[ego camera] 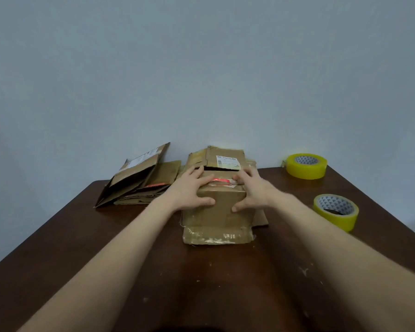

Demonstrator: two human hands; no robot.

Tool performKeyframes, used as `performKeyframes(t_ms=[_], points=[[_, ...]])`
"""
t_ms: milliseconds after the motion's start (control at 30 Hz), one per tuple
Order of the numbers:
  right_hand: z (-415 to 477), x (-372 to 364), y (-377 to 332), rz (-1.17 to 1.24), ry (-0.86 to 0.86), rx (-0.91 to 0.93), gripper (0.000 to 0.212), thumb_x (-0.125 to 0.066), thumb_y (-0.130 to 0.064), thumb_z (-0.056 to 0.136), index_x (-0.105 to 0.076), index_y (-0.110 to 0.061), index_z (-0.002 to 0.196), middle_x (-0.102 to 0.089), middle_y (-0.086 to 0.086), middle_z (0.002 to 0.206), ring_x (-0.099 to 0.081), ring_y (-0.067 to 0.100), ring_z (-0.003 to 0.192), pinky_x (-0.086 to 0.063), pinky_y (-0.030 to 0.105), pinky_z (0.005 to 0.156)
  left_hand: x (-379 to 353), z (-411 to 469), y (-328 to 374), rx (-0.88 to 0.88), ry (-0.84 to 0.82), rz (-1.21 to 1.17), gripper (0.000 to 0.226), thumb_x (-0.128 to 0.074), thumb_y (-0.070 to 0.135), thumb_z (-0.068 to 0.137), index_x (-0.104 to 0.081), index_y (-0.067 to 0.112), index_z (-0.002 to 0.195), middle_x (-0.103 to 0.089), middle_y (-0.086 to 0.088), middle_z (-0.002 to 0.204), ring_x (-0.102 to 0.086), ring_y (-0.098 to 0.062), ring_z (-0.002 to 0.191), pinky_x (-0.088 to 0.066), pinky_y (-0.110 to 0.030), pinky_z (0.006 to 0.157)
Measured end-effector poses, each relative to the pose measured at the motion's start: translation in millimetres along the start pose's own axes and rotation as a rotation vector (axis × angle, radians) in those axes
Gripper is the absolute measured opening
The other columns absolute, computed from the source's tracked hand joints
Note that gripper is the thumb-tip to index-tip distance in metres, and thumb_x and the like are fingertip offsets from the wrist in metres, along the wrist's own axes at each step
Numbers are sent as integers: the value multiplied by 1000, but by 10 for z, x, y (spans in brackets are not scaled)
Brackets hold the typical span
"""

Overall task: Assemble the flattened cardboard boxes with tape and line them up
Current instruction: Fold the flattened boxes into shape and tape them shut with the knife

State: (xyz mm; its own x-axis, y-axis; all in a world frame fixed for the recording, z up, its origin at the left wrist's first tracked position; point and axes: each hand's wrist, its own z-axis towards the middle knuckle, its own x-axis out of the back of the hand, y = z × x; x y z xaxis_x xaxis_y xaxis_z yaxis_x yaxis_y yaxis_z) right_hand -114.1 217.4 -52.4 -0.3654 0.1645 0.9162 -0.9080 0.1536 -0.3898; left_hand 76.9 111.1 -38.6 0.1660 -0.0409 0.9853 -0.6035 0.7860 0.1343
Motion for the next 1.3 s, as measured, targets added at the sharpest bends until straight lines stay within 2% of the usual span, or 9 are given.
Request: performKeyframes(t_ms=[133, 367, 500, 633, 767, 867, 1067, 1167, 1300], points=[[83, -85, 4, 24, 5, 14, 90, -84, -48, 62, -40, -32, 139, -19, 2, 149, -36, 29, 133, -37, 45, 109, -151, -53, -160, 47, 10, -157, 79, -67, 54, 80, -28, 39, 147, -12, 3, 160, -8, -17, 147, -14, -40, 119], [-30, 139, 75, -32, -109, 16, 83, -83, -51, 63, -46, -39, 135, -29, 0, 139, -36, 23, 130, -38, 39, 107, -213, -136, 7, 12, 17, -52, 76, -58, 58, 84, -23, 38, 149, -11, 6, 160, -9, -15, 147, -17, -38, 118], [-30, 46, -105, -430, -58, 95, 90, -62, -64, 77, -27, -26, 150, -24, 7, 156, -15, 28, 146, -15, 45, 119, -175, -117, 106, 59, -10, 297, 85, -41, 74, 82, -10, 36, 151, -7, 0, 161, 0, -20, 148, -2, -47, 119], [-55, -79, -155, -450, -47, 90, 89, -50, -62, 88, -14, -12, 152, -12, 10, 161, -7, 25, 149, -7, 43, 121, -171, -86, 323, 93, 56, 525, 94, -46, 77, 76, -17, 26, 151, -5, -10, 160, 10, -27, 147, 4, -54, 117], [-103, -75, -135, -434, -42, 96, 86, -49, -60, 90, -14, -13, 152, -10, 11, 161, -8, 26, 148, -7, 41, 121, -252, -96, 365, 108, 115, 319, 99, -59, 66, 76, -20, 13, 149, 6, -11, 160, 5, -25, 148, -5, -41, 121], [-113, -92, -151, -431, -31, 100, 85, -50, -59, 90, -16, -13, 152, -10, 11, 161, -8, 26, 148, -7, 41, 121, -316, -126, 376, 27, 218, 336, 105, -59, 64, 77, -11, 7, 151, 14, -8, 159, 4, -24, 148, -6, -37, 120], [-134, -79, -160, -404, -33, 97, 83, -52, -58, 89, -20, -13, 151, -12, 10, 161, -10, 23, 148, -6, 39, 121, -268, -34, 415, 143, 43, 256, 105, -54, 68, 79, -12, 5, 151, -5, -14, 159, -4, -25, 148, -14, -40, 120], [-145, -83, -153, -388, -13, 102, 82, -52, -58, 89, -21, -14, 150, -14, 9, 160, -11, 23, 148, -5, 38, 121, -307, -64, 438, 166, 107, 277, 104, -53, 71, 78, -17, 7, 150, -7, -13, 160, -10, -25, 147, -17, -38, 118], [-180, -56, -171, -371, -12, 91, 80, -54, -56, 89, -23, -15, 150, -15, 7, 160, -13, 24, 147, -5, 37, 119, -281, -246, 300, 221, 272, 152, 96, -59, 78, 66, -38, 23, 142, -15, -4, 157, -35, -23, 136, -43, -38, 100]])
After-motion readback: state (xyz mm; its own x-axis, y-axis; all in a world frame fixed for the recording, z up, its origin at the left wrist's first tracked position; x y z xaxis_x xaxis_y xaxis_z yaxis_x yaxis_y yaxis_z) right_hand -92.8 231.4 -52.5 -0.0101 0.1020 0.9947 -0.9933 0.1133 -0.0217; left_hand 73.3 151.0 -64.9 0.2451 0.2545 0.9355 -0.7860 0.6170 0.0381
